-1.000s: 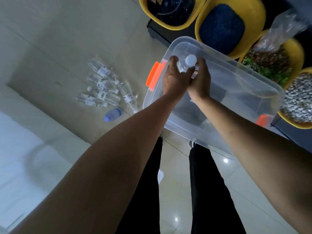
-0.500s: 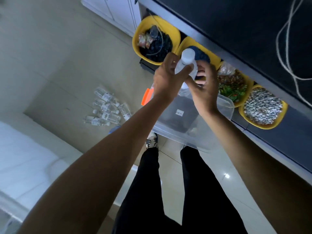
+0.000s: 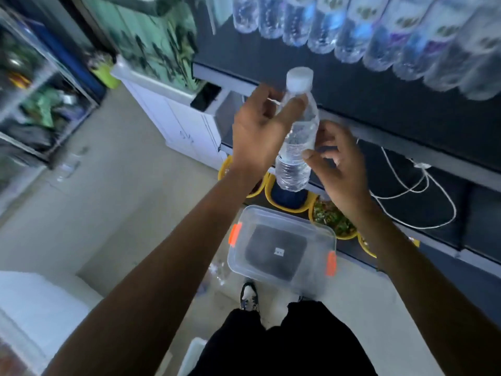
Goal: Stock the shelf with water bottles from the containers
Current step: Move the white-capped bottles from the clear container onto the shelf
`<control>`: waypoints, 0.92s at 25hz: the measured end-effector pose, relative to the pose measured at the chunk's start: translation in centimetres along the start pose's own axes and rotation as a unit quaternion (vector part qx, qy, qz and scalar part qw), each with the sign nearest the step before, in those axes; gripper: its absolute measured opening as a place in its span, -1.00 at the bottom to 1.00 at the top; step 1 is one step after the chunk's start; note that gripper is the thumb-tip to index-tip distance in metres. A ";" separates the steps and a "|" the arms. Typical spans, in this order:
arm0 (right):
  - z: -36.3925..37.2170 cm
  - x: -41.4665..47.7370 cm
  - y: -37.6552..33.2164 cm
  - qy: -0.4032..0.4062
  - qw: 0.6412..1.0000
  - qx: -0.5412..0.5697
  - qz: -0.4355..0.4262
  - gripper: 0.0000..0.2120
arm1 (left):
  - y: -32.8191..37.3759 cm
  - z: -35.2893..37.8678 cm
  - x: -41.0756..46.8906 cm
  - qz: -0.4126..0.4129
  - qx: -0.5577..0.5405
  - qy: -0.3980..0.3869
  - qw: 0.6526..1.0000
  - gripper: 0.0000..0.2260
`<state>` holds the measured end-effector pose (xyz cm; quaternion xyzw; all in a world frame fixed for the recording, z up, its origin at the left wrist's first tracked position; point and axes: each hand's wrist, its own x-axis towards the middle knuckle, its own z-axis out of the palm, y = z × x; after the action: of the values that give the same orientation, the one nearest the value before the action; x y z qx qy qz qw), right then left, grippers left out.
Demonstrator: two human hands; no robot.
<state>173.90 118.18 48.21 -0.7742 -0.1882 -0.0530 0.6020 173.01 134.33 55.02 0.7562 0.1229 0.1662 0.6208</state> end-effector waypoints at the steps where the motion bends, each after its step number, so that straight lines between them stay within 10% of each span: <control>1: -1.7 0.7 -1.5 -0.002 1.000 0.001 -0.002 -0.60 | 2.2 0.6 0.3 0.017 -0.017 -0.009 1.000 -0.68; 9: -15.9 6.4 -7.7 0.015 1.000 -0.024 -0.002 -0.50 | 13.2 12.9 2.6 0.119 -0.081 -0.055 0.988 -0.63; 23: -34.7 5.6 2.4 -0.004 0.996 0.002 0.087 -0.39 | 8.9 33.1 0.0 0.195 -0.001 -0.161 0.968 -0.83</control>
<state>184.90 85.92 57.08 -0.7864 -0.1223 0.0030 0.6054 186.19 102.86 57.99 0.7820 -0.1281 0.1603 0.5885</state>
